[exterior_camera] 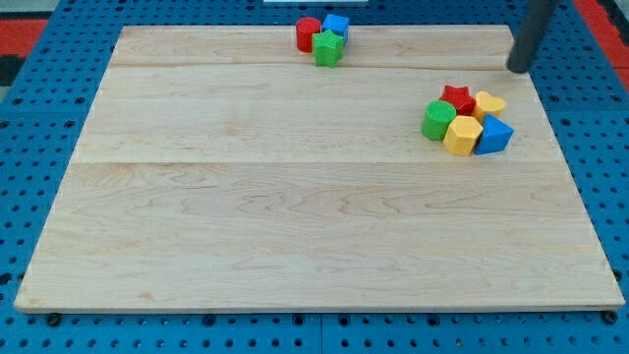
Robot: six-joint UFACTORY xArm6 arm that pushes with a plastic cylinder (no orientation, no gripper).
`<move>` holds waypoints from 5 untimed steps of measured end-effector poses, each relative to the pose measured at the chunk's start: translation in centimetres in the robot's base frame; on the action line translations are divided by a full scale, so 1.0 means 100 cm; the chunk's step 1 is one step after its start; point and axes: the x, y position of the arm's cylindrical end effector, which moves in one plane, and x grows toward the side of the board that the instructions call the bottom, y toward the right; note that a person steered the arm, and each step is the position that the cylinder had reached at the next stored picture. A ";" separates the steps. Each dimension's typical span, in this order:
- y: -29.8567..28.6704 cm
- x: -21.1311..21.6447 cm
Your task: Move the blue triangle towards center right
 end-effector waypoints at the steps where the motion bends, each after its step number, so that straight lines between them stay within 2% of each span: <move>1: -0.005 0.049; 3: -0.070 0.048; 4: -0.059 0.048; 5: -0.019 0.058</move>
